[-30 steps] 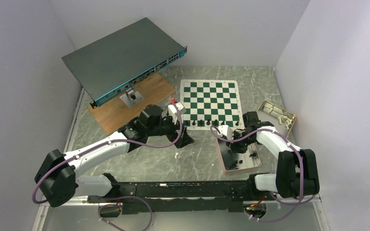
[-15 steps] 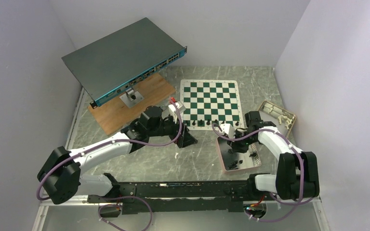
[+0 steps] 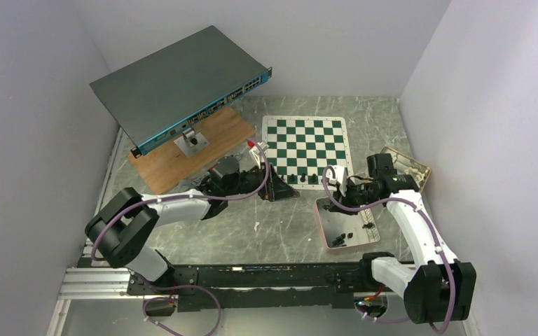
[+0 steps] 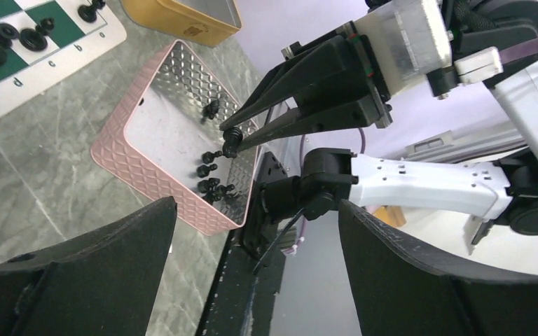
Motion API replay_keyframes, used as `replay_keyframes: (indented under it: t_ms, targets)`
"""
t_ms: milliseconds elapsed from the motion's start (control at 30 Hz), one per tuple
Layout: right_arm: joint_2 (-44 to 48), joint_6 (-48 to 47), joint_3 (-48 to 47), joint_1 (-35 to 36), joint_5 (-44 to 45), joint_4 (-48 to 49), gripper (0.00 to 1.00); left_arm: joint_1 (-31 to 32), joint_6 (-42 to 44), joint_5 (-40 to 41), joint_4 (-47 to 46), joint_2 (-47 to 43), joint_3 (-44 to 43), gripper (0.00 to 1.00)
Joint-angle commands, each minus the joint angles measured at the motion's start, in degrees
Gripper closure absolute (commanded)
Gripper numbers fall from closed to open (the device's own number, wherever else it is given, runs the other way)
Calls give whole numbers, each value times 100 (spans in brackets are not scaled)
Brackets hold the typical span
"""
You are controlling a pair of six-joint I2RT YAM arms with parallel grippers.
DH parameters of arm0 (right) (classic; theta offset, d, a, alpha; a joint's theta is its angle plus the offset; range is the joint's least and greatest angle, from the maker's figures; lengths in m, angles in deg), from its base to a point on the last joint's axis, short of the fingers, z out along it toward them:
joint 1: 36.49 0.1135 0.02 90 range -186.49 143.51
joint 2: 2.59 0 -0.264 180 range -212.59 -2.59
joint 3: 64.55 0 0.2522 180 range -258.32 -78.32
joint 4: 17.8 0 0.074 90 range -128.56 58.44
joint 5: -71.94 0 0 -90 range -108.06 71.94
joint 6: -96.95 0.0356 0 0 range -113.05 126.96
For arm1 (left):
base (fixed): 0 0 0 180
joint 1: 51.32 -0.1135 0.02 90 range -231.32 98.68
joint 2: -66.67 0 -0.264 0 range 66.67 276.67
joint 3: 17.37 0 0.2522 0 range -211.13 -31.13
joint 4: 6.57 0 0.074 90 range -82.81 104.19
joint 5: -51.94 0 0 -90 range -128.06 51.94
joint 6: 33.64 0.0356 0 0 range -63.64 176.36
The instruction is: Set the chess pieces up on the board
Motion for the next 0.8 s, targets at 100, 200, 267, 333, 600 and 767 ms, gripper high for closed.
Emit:
replay_keyframes:
  t_ms: [100, 200, 267, 333, 600, 767]
  targets:
    - [126, 426, -182, -245, -1331, 271, 91, 253, -1029, 228, -877, 499, -234, 13]
    - [151, 466, -142, -281, -1526, 330, 91, 451, -1076, 446, -797, 656, -403, 14]
    - [171, 502, -118, -281, -1579, 373, 91, 555, -1100, 577, -741, 753, -510, 15]
    - [202, 605, -116, -355, -1567, 472, 91, 642, -1110, 719, -675, 825, -582, 18]
    - [362, 669, -55, -480, -1669, 561, 91, 907, -1159, 1136, -283, 1112, -896, 40]
    - [405, 578, -47, -481, -1779, 494, 92, 985, -1117, 1289, 7, 1180, -1072, 44]
